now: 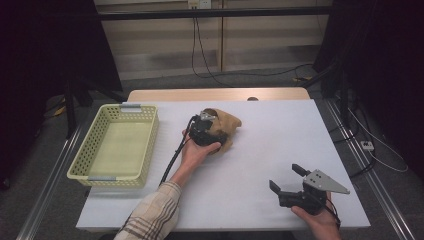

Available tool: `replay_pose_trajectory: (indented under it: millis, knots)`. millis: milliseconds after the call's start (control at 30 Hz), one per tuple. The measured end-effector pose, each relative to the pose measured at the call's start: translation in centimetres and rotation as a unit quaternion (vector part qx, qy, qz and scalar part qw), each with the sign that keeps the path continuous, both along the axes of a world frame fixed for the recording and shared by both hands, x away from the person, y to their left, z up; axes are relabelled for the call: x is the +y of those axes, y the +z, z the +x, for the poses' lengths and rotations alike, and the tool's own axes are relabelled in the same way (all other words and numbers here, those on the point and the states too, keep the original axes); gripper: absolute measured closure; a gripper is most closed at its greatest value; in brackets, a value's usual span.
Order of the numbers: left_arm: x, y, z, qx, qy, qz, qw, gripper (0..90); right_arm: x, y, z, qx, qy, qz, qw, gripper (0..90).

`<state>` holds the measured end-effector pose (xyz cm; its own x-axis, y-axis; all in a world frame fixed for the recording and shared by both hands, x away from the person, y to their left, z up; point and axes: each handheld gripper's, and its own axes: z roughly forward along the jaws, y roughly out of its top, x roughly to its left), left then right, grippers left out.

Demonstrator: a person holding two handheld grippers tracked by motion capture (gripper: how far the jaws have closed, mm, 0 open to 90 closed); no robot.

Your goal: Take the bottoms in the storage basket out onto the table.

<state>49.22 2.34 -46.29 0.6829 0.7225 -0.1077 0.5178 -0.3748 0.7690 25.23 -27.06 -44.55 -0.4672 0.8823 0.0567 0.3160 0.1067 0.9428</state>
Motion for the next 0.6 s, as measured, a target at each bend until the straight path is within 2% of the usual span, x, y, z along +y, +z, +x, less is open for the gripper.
replay_pose_trajectory:
  millis: [200,367,433,600]
  knots:
    - [0.09,0.15,-0.02,0.007,-0.003,-0.005,1.0,7.4,0.07,0.0,-0.04,0.001,0.001,0.0,1.0,3.7]
    - [-0.05,0.21,-0.14,0.0,-0.001,-0.008,1.0,5.5,0.02,0.03,-0.11,0.0,0.0,0.001,1.0,3.7]
    - [0.03,0.38,-0.17,-0.004,-0.007,0.002,1.0,5.3,0.01,0.02,-0.09,0.0,-0.001,0.001,1.0,3.7]
    - [-0.02,0.7,-0.37,-0.007,0.0,-0.013,0.9999,5.0,0.04,0.02,-0.09,0.0,0.0,0.001,1.0,3.7]
